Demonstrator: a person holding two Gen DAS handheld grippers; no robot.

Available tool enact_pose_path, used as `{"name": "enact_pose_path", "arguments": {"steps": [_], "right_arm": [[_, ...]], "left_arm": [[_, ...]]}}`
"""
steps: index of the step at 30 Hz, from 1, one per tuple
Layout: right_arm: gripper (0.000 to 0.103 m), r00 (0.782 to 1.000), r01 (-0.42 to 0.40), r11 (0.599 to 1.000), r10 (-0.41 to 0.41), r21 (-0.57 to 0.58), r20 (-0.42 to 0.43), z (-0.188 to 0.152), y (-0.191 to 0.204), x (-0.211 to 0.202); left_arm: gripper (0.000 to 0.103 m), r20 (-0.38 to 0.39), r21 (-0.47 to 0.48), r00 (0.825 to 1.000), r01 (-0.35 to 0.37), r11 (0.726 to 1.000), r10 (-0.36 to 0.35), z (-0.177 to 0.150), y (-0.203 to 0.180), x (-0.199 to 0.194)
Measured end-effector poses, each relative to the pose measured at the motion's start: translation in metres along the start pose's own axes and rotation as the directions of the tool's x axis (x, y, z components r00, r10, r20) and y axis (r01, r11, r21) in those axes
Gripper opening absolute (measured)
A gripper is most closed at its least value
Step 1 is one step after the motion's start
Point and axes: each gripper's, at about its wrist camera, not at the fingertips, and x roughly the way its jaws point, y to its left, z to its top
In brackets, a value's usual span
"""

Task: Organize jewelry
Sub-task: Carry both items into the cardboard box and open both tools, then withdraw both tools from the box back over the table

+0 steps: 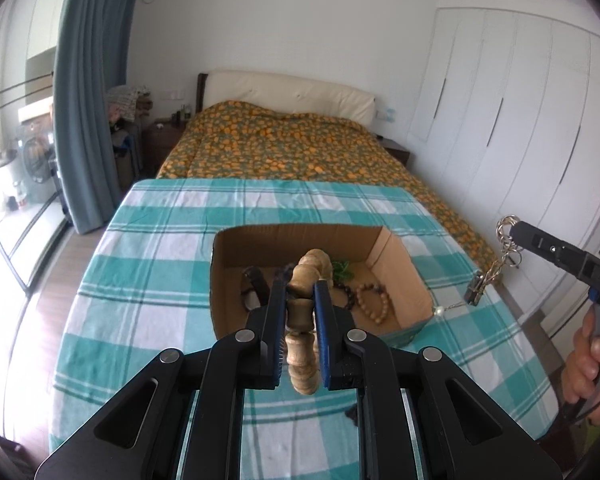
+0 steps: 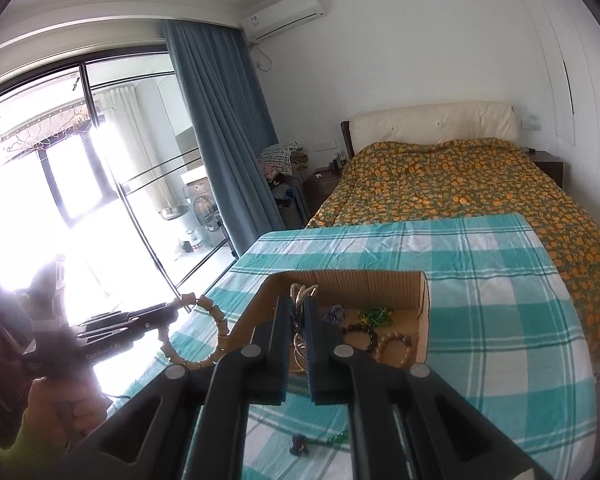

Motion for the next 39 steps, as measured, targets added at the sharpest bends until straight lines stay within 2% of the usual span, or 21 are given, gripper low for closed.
{"name": "enact_pose_path", "arguments": {"steps": [3, 7, 15, 16, 17, 18, 19, 20, 23, 24, 25, 27, 30, 34, 39], "right_arm": [[0.007, 1.0, -0.002, 1.0, 0.002, -0.001, -0.026, 0.005, -0.006, 0.029], [0.007, 0.994, 0.004, 1.0, -0.004, -0.006, -0.107, -0.002, -0.015, 0.071], [0.008, 0.959, 0.003, 0.998, 0.015, 0.066, -0.282, -0.043, -0.044, 0.148], [0.01, 0.95, 0.004, 0.996, 0.025, 0.092, -0.311, -0.049, -0.048, 0.157], [0.01, 0.939, 0.019, 0.993, 0.022, 0.113, -0.345, -0.054, -0.053, 0.164], [0.01, 0.929, 0.041, 0.991, 0.009, 0.128, -0.37, -0.058, -0.057, 0.168], [0.01, 0.927, 0.059, 0.989, -0.003, 0.137, -0.376, -0.061, -0.061, 0.168], [0.01, 0.932, 0.067, 0.987, -0.01, 0.146, -0.361, -0.061, -0.064, 0.163], [0.012, 0.952, 0.085, 0.986, -0.037, 0.144, -0.303, -0.055, -0.065, 0.137], [0.024, 0.958, 0.091, 0.987, -0.049, 0.136, -0.282, -0.051, -0.063, 0.129], [0.05, 0.964, 0.101, 0.988, -0.067, 0.121, -0.256, -0.05, -0.06, 0.116], [0.071, 0.974, 0.133, 0.987, -0.114, 0.087, -0.195, -0.049, -0.052, 0.09], [0.071, 0.972, 0.176, 0.984, -0.168, 0.036, -0.166, -0.06, -0.04, 0.056], [0.071, 0.96, 0.23, 0.973, -0.223, 0.025, -0.171, -0.102, -0.029, 0.016], [0.071, 0.919, 0.334, 0.942, -0.336, -0.045, -0.206, -0.173, -0.022, -0.018]], "left_arm": [[0.012, -0.024, -0.007, 1.0, 0.0, 1.0, 0.0, 0.009, 0.003, 0.026], [0.012, -0.073, -0.011, 0.997, 0.001, 1.0, -0.001, 0.008, 0.007, 0.063], [0.015, -0.17, -0.006, 0.984, -0.053, 0.999, 0.051, -0.017, 0.015, 0.125], [0.021, -0.183, -0.01, 0.981, -0.064, 0.998, 0.061, -0.02, 0.016, 0.13], [0.039, -0.197, -0.013, 0.978, -0.07, 0.997, 0.066, -0.024, 0.018, 0.133], [0.049, -0.2, -0.015, 0.977, -0.077, 0.997, 0.072, -0.026, 0.019, 0.133], [0.064, -0.191, -0.015, 0.978, -0.085, 0.996, 0.081, -0.029, 0.02, 0.13], [0.071, -0.177, -0.011, 0.98, -0.096, 0.995, 0.092, -0.03, 0.021, 0.125], [0.074, -0.151, 0.007, 0.982, -0.113, 0.994, 0.113, -0.033, 0.019, 0.108], [0.075, -0.144, 0.01, 0.983, -0.112, 0.994, 0.112, -0.034, 0.018, 0.101], [0.078, -0.134, 0.014, 0.985, -0.108, 0.994, 0.109, -0.035, 0.016, 0.093], [0.083, -0.112, 0.031, 0.988, -0.103, 0.994, 0.106, -0.041, 0.01, 0.076], [0.091, -0.096, 0.06, 0.991, -0.09, 0.994, 0.095, -0.059, 0.0, 0.051], [0.094, -0.126, 0.07, 0.989, -0.076, 0.995, 0.084, -0.099, -0.012, 0.027], [0.094, -0.186, 0.041, 0.979, -0.078, 0.996, 0.084, -0.159, -0.025, 0.012]]}}
